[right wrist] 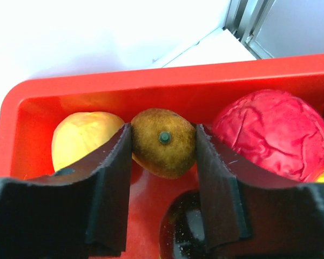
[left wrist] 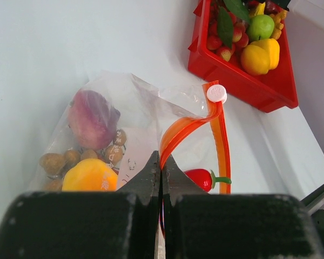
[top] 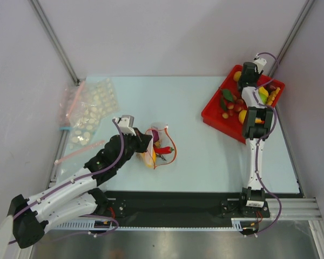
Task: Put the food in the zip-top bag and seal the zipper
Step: Pick up the fake vegetable from the bin.
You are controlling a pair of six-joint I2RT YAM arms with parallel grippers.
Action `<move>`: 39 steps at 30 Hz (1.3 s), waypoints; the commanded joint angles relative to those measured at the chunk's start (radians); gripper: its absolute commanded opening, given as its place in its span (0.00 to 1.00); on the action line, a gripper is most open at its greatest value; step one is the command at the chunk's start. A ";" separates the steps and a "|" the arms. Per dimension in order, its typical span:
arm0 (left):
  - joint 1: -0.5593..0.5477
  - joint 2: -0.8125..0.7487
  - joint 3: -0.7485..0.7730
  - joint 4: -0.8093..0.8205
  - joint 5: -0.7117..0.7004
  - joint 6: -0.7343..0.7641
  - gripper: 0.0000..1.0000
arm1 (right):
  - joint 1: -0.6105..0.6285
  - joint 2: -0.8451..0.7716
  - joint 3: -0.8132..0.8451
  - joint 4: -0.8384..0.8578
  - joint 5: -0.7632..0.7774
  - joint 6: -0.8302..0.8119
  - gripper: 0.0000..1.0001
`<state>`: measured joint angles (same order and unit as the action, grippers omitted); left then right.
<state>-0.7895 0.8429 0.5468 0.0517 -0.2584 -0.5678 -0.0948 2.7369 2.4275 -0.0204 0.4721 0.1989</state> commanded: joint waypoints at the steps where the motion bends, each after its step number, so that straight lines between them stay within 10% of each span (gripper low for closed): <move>1: -0.002 -0.021 0.044 0.013 -0.008 0.000 0.00 | 0.007 -0.026 -0.042 0.071 -0.030 0.017 0.40; 39: -0.002 -0.021 0.064 -0.016 -0.016 -0.001 0.00 | 0.181 -0.825 -0.902 0.375 0.033 -0.011 0.34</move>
<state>-0.7895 0.8181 0.5533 0.0341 -0.2592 -0.5678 0.0650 2.0747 1.5944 0.3286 0.4747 0.1093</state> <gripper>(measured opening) 0.009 0.489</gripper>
